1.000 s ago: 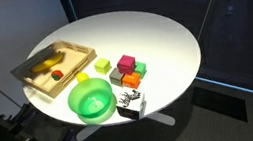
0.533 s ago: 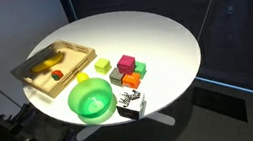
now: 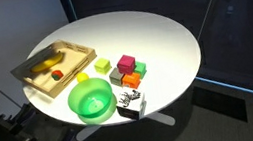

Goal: Put the pink toy block in the green bowl

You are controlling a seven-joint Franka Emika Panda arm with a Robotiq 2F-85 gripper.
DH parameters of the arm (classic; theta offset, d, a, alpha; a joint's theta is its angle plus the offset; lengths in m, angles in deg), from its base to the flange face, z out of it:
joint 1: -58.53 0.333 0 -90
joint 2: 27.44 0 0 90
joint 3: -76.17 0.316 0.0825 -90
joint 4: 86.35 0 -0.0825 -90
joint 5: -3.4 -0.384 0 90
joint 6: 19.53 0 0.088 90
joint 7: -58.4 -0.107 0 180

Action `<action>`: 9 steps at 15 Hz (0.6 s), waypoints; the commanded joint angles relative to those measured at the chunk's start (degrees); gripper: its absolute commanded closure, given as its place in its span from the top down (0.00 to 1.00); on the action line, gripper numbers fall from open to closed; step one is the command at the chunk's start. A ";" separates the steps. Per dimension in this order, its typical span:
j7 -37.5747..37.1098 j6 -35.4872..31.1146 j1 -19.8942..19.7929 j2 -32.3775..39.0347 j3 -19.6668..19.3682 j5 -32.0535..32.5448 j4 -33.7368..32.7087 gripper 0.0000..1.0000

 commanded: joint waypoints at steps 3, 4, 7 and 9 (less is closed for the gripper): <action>-0.10 0.07 -0.48 0.07 0.27 0.20 -0.15 1.00; -0.14 -0.09 -0.59 0.08 0.28 0.51 -0.10 1.00; -0.08 -0.44 -1.03 0.11 0.24 1.73 0.13 1.00; 0.22 -0.52 -1.39 0.11 0.05 2.64 0.23 1.00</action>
